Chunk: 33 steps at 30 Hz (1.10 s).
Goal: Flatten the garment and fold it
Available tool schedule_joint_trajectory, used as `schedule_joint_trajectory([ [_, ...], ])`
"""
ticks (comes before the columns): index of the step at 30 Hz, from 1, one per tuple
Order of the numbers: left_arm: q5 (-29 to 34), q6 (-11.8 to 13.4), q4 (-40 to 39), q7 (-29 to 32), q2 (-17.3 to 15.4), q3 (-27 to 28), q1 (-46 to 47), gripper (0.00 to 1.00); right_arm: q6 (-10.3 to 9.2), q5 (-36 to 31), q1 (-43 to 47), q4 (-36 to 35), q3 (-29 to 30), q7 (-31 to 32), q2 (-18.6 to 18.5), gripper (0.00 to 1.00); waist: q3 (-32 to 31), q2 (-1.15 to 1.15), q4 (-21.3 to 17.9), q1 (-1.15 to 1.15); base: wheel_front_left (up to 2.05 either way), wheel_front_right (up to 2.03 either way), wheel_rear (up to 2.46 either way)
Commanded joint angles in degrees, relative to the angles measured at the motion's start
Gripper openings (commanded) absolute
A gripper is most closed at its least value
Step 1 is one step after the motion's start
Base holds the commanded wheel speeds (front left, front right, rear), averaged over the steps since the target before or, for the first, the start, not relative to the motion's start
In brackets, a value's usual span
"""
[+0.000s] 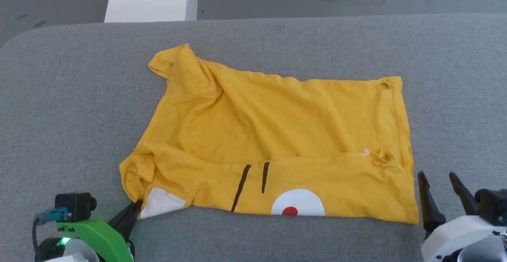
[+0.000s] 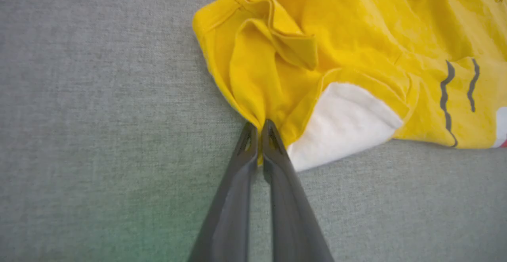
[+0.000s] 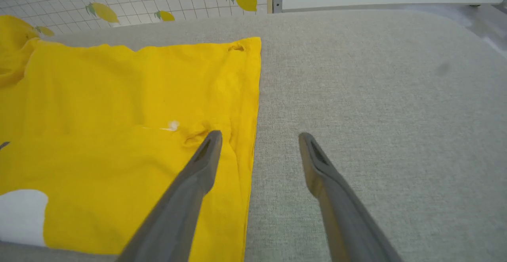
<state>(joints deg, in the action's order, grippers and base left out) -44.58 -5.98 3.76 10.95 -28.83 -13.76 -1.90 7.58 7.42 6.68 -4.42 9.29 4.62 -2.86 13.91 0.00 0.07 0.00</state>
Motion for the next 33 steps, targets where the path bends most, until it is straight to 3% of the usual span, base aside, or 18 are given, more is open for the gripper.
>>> schedule_joint_trajectory([
  [1, 0.3, 0.3, -0.8, -0.3, -0.1, 0.1, -0.6, 0.0, -0.09, 1.1, 0.3, -0.5, 0.1, 3.8, 0.0, 1.0, 0.4, 0.0, 0.4, 0.0, 0.0, 0.0, 0.0],
  [8, 1.4, 1.1, -3.3, -0.3, -0.6, -0.2, -0.4, 0.0, -0.09, 1.3, 2.5, -3.1, -1.4, 20.7, 0.0, 1.0, 1.5, 0.0, 1.2, 0.0, 0.0, 0.0, 0.0],
  [18, 1.0, 1.1, -3.6, -0.1, -0.7, -0.5, 0.0, 0.0, -0.09, 3.4, 1.3, -0.5, -2.1, 25.7, 0.0, 1.0, 2.5, 0.0, 1.9, 0.0, 0.0, 0.0, 0.0],
  [19, 1.0, 1.1, -3.6, 0.0, -0.8, -0.5, 0.1, 0.0, -0.09, 3.6, 1.1, 0.0, -2.3, 26.1, 0.0, 0.47, 2.5, 0.0, 2.0, 0.0, 0.0, 0.0, 0.0],
  [20, 0.9, 1.1, -3.5, 0.0, -0.8, -0.5, 0.2, 0.0, -0.09, 3.8, 0.9, 0.4, -2.6, 26.4, 0.0, 0.29, 2.4, 0.0, 2.1, 0.0, 0.0, 0.0, 0.0],
  [21, 0.8, 1.1, -3.5, 0.0, -0.7, -0.5, 0.3, 0.0, -0.09, 4.1, 0.7, 0.6, -2.7, 26.5, 0.0, 0.0, 2.4, 0.0, 2.1, 0.0, 0.0, 0.0, 0.0],
  [28, -2.1, 0.6, -3.7, 0.3, 0.0, -0.3, 0.0, 0.0, -0.09, 5.2, -1.2, 0.5, -1.9, 25.2, 0.0, 0.0, 1.0, 0.0, 2.0, 0.0, 0.0, 0.0, 0.0],
  [33, -4.5, 0.4, -5.0, 1.0, -1.3, 1.3, -1.4, 0.0, -0.09, 6.0, -2.4, -1.5, 1.0, 25.6, 0.0, 0.0, -1.0, 0.0, 1.8, 0.0, 0.0, 0.0, 0.0],
])
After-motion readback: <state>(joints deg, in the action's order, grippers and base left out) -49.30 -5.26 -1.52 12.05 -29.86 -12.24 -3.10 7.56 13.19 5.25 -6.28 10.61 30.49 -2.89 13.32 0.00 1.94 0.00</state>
